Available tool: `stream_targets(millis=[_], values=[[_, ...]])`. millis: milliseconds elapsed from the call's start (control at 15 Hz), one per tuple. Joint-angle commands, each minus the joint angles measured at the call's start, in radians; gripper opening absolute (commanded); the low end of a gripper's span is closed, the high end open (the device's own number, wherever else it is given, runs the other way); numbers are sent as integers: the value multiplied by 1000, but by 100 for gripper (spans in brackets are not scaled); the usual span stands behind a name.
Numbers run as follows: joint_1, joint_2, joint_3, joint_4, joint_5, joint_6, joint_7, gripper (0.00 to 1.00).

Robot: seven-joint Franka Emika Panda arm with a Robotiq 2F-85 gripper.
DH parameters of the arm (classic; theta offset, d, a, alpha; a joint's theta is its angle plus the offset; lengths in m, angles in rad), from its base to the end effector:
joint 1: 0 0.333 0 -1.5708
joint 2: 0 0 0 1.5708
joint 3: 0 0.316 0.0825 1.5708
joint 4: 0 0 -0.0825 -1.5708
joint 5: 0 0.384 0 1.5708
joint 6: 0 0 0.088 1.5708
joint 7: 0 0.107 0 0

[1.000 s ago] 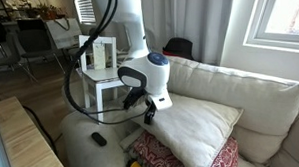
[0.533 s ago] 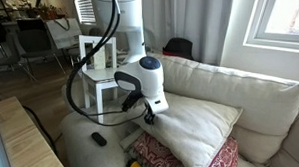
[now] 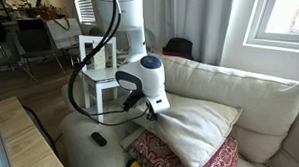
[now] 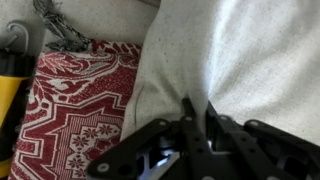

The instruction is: Move the stool to the left, then put a pillow on it

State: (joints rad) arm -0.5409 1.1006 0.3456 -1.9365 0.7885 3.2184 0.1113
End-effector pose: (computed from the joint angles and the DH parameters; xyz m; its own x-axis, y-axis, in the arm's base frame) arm 0.5099 -0.1485 -0.0526 0.2686 -0.9593 -0.0875 -0.9275 -0.2331 -0.2923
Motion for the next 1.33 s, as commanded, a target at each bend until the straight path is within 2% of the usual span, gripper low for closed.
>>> stream_targets(millis=[0, 133, 333, 533, 667, 933, 1133, 1267], values=[[106, -107, -112, -42, -40, -116, 55, 0], [194, -215, -208, -100, -67, -211, 74, 2], [360, -367, -380, -166, -181, -374, 133, 2], [495, -476, -517, -170, -380, -540, 224, 2], [561, -533, -582, -150, -525, -647, 280, 2], [640, -646, -624, -122, -782, -816, 316, 2], [661, -737, -596, -125, -930, -886, 285, 2], [665, -787, -562, -122, -987, -918, 262, 2]])
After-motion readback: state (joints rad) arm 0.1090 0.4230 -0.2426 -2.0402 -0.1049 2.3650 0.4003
